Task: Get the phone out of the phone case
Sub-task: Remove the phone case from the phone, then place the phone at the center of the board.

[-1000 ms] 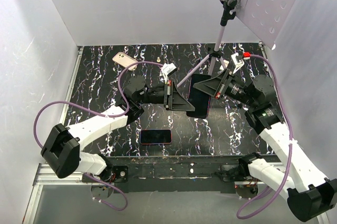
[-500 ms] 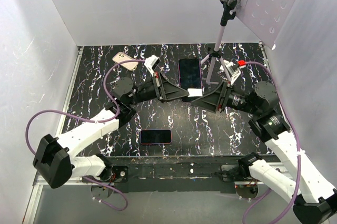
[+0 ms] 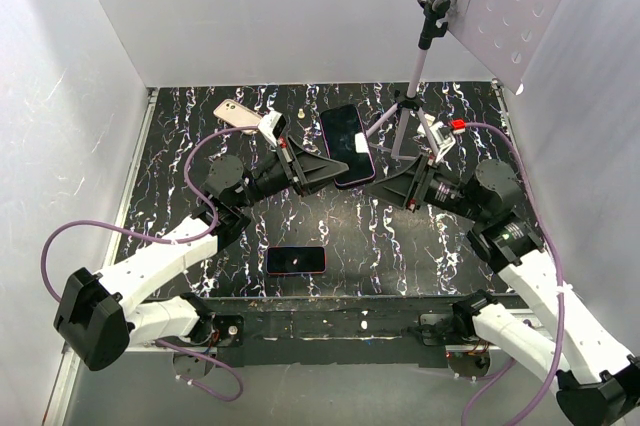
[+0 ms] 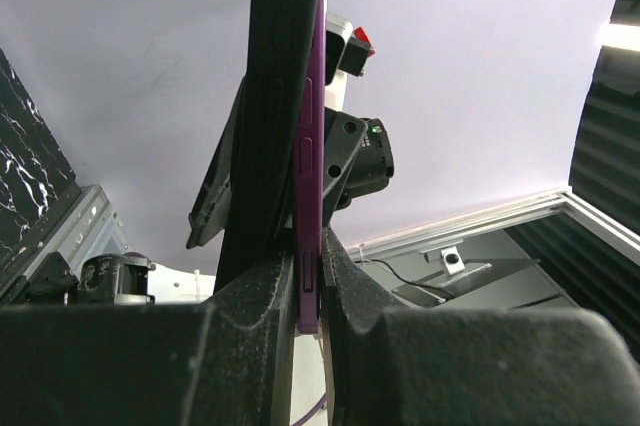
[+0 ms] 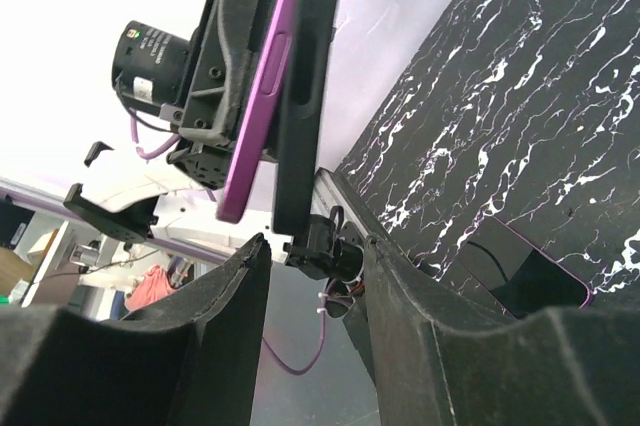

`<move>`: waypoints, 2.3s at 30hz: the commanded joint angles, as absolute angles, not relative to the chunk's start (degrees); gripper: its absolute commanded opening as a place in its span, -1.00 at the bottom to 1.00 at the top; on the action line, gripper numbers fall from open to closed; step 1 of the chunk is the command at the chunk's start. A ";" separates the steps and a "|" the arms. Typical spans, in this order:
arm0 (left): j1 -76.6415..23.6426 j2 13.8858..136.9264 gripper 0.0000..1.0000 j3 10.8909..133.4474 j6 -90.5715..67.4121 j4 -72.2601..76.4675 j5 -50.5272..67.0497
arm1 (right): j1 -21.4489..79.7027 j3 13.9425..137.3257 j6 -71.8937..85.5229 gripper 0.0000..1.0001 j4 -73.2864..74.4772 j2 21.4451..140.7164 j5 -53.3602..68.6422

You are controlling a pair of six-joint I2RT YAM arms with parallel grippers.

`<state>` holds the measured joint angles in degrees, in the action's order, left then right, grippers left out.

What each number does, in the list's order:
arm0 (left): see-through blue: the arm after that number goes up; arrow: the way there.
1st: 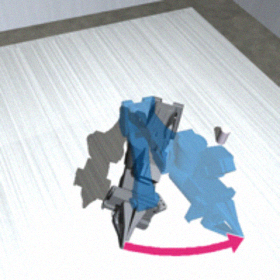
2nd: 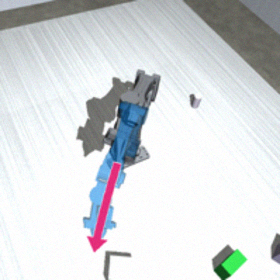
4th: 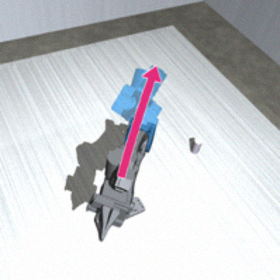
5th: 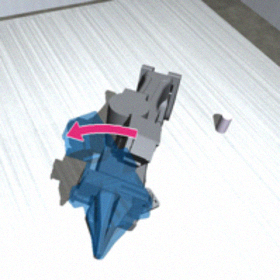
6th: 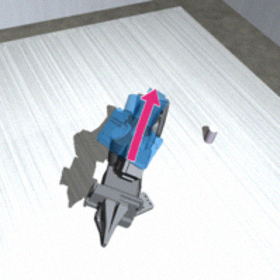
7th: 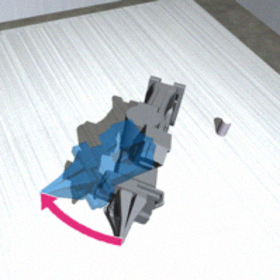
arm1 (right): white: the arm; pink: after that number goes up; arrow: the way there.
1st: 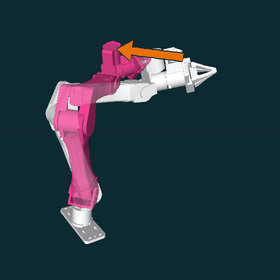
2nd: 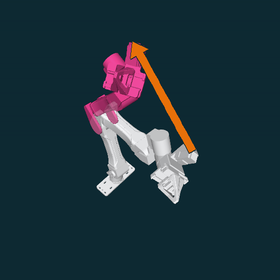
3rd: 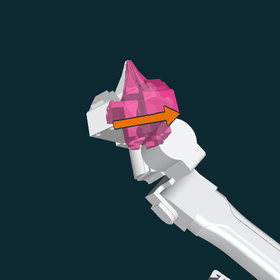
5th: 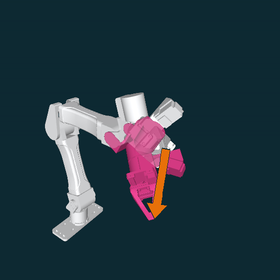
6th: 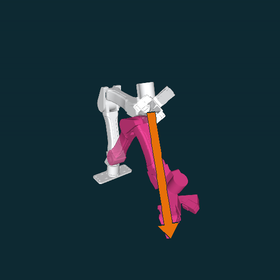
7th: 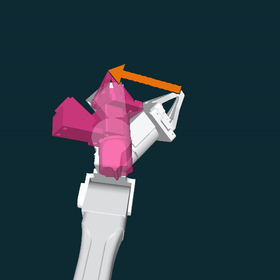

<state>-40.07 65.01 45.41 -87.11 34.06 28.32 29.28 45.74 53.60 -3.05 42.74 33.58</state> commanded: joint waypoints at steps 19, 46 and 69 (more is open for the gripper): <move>-39.81 62.23 -1.00 43.42 -90.53 40.08 27.07 | 31.29 47.28 58.45 -0.43 -19.25 50.09 29.09; -52.29 43.05 -1.00 34.63 -85.85 -3.50 -19.74 | 33.75 55.46 44.83 -0.97 32.51 44.23 -16.00; -58.01 78.56 -1.00 47.02 -135.59 -42.36 -38.68 | 33.93 57.83 45.53 -0.97 46.05 27.87 -10.99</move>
<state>-56.97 75.46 44.91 -113.12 -39.22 -36.84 33.63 54.76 45.04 44.69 29.78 -10.96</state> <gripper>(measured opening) 0.094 0.199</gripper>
